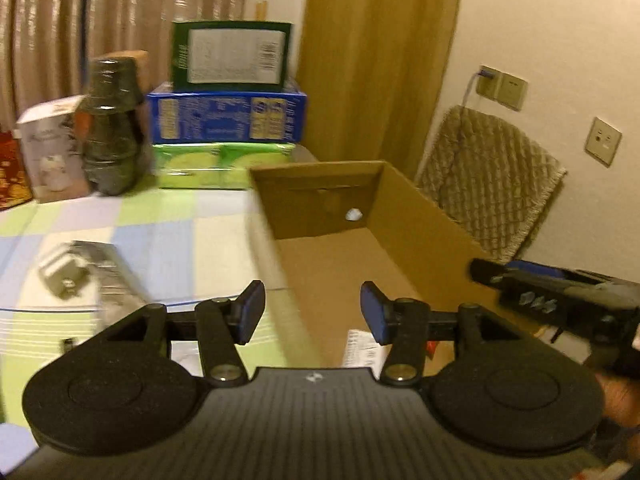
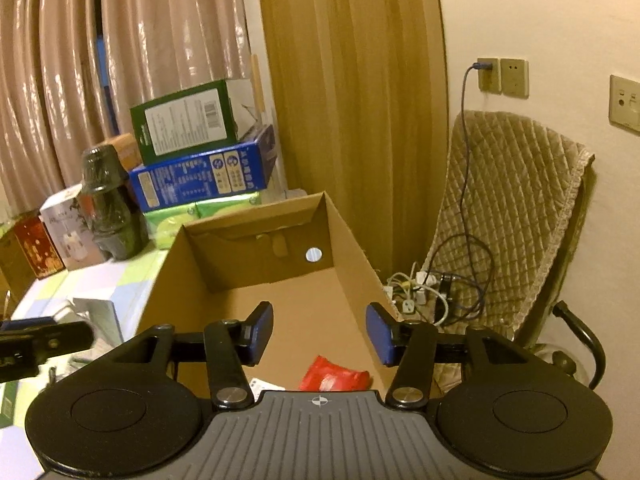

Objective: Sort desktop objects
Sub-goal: 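Carry the candy packet and ointment box into the cardboard box and release both, then grasp the white spoon with the right tool while the left tool grasps the green spray box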

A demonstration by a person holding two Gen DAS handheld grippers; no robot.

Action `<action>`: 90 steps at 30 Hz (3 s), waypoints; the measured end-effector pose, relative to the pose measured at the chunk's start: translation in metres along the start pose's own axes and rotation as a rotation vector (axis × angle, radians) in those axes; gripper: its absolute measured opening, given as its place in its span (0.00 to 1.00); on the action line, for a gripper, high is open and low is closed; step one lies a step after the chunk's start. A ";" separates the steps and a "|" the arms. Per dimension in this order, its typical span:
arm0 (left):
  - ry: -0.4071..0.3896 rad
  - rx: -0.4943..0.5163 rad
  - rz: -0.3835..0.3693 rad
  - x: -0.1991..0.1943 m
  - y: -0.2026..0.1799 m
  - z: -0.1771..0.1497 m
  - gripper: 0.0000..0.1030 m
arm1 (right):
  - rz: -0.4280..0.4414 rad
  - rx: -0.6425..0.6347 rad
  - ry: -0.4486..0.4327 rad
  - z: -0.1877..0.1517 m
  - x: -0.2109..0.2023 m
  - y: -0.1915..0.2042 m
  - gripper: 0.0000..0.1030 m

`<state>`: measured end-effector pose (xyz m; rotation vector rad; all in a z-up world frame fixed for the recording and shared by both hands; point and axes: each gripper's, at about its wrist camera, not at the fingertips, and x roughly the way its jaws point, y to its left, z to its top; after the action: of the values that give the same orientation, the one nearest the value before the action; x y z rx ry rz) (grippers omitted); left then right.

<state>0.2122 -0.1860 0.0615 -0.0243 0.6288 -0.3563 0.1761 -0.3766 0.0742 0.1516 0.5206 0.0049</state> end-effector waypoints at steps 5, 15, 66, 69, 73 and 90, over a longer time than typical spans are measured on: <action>-0.008 -0.024 0.073 -0.029 0.035 -0.005 0.49 | 0.058 0.000 -0.028 0.006 -0.025 0.025 0.50; -0.019 -0.046 0.257 -0.109 0.106 -0.028 0.58 | 0.255 -0.055 -0.060 -0.004 -0.073 0.109 0.60; 0.166 -0.223 0.452 -0.076 0.306 -0.147 0.80 | 0.502 -0.493 0.298 -0.188 0.087 0.330 0.29; 0.147 -0.251 0.438 -0.071 0.310 -0.143 0.80 | 0.507 -0.494 0.291 -0.188 0.089 0.330 0.29; 0.118 -0.221 0.453 -0.057 0.308 -0.134 0.75 | 0.517 -0.504 0.288 -0.189 0.089 0.330 0.29; 0.226 -0.204 0.442 -0.048 0.291 -0.154 0.49 | 0.500 -0.508 0.346 -0.191 0.060 0.306 0.29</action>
<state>0.1798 0.1163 -0.0732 -0.0393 0.8703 0.1365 0.1442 -0.0438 -0.0749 -0.2249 0.7978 0.6560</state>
